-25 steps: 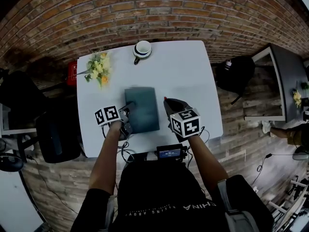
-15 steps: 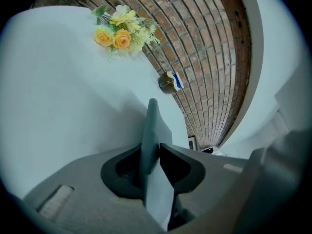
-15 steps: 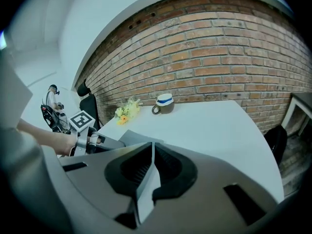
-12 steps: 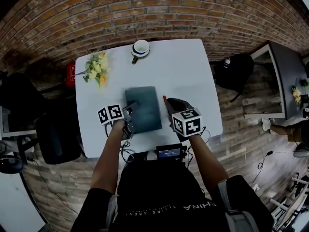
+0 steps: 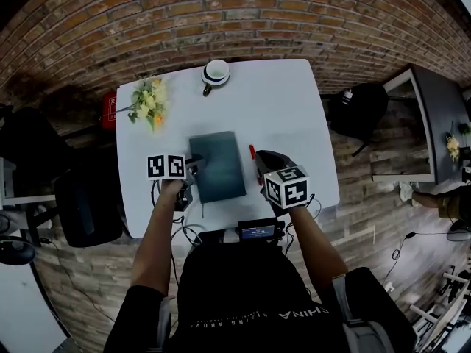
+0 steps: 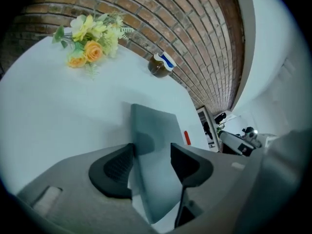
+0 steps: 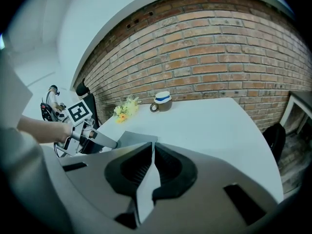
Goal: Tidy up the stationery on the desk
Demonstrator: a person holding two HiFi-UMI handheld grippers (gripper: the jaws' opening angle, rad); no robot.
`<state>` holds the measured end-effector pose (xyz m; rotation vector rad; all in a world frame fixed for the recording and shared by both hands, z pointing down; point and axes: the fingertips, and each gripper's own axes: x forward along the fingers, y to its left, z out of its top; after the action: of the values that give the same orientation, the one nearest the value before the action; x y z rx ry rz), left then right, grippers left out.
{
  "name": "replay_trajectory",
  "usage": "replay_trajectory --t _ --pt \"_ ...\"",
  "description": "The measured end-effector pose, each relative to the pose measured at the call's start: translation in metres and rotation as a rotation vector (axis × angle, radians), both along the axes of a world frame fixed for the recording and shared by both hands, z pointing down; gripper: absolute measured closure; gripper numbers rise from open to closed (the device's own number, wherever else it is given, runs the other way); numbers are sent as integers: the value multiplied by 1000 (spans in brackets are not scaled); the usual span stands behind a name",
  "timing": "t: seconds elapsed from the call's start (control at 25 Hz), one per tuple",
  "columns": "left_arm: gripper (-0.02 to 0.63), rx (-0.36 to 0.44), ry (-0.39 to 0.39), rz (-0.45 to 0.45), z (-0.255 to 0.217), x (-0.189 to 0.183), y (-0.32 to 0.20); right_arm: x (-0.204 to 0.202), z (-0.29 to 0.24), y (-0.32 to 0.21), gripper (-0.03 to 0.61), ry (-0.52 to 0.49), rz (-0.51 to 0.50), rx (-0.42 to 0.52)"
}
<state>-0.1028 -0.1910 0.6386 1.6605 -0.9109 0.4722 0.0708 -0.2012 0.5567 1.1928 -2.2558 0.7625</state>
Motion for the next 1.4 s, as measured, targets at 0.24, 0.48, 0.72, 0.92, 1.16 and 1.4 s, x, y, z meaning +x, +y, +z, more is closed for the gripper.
replay_trajectory --t 0.24,0.48,0.72,0.92,1.16,1.4 --pt "385 54 -8 -8 -9 -9 0 4 10 3 551 21 2 -21" --pt "410 322 -126 21 -29 -12 6 16 21 6 549 61 8 -32" --pt "556 606 -242 98 -66 -3 23 20 21 12 560 108 -51 -16" --pt "601 714 -280 163 -76 4 43 5 19 19 568 116 -113 -11" --pt "603 696 -267 166 -72 10 61 3 13 24 569 98 -139 -8" --pt "603 720 -317 163 -79 27 68 17 12 29 569 84 -180 7"
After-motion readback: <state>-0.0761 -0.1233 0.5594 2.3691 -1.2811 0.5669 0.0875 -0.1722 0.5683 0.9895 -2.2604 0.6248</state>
